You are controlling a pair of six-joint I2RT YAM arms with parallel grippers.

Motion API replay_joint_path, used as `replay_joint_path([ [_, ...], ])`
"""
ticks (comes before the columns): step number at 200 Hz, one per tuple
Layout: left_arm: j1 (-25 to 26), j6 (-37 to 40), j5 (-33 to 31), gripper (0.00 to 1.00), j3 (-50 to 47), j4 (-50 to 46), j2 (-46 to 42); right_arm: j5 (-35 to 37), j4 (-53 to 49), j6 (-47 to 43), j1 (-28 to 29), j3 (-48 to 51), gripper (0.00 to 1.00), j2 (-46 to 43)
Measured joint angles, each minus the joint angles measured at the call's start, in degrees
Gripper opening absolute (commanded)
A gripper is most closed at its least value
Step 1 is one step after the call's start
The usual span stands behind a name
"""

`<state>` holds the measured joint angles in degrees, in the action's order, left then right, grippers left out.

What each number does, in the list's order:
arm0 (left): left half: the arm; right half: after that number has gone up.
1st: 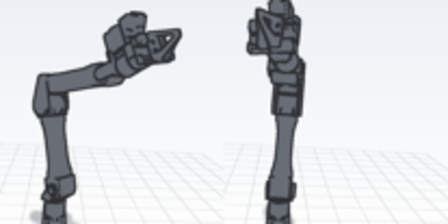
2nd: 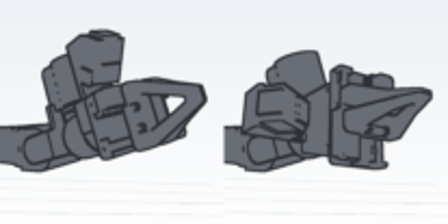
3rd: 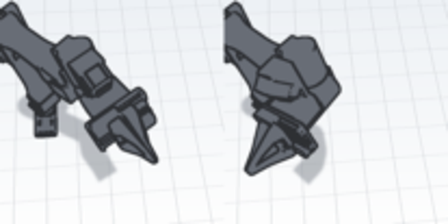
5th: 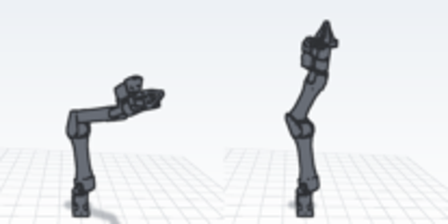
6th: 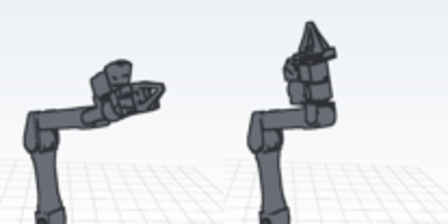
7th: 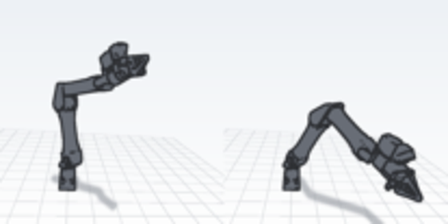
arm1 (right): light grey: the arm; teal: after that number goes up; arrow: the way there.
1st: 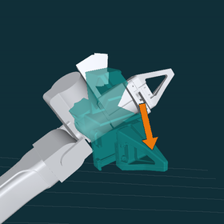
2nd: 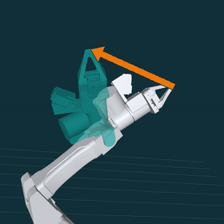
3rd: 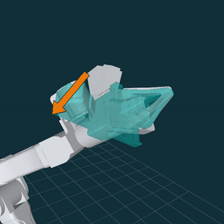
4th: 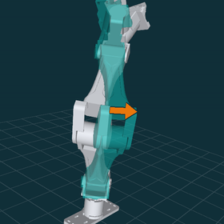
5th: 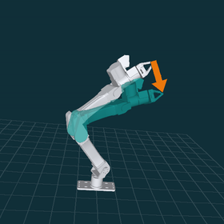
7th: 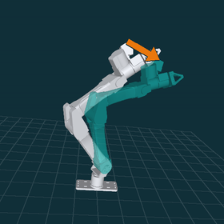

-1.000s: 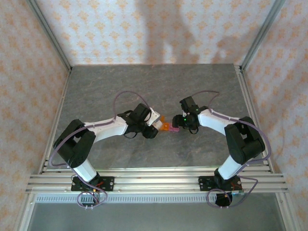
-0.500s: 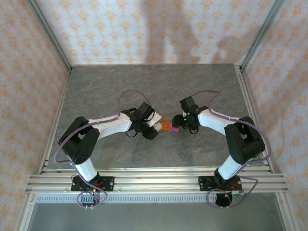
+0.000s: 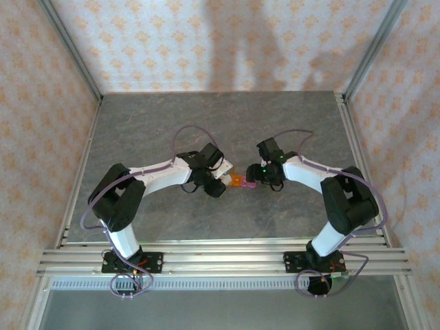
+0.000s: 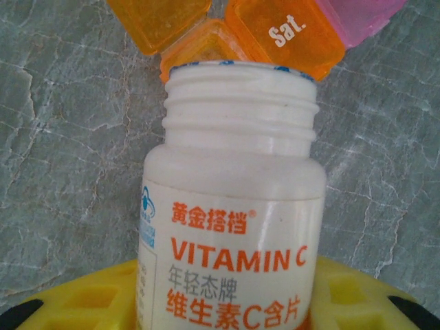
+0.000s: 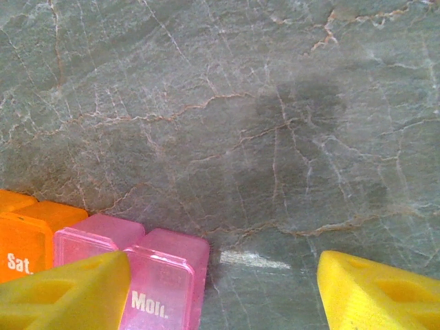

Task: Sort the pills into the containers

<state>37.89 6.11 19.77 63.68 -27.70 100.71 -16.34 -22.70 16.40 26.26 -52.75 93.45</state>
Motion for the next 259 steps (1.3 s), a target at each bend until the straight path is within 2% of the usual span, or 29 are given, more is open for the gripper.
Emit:
replay_joint_path([
  [259,0.8,5.0,-5.3,0.0,14.3,-16.0,7.7,-0.4,0.4,0.0,0.0,-0.1,0.72,0.4],
])
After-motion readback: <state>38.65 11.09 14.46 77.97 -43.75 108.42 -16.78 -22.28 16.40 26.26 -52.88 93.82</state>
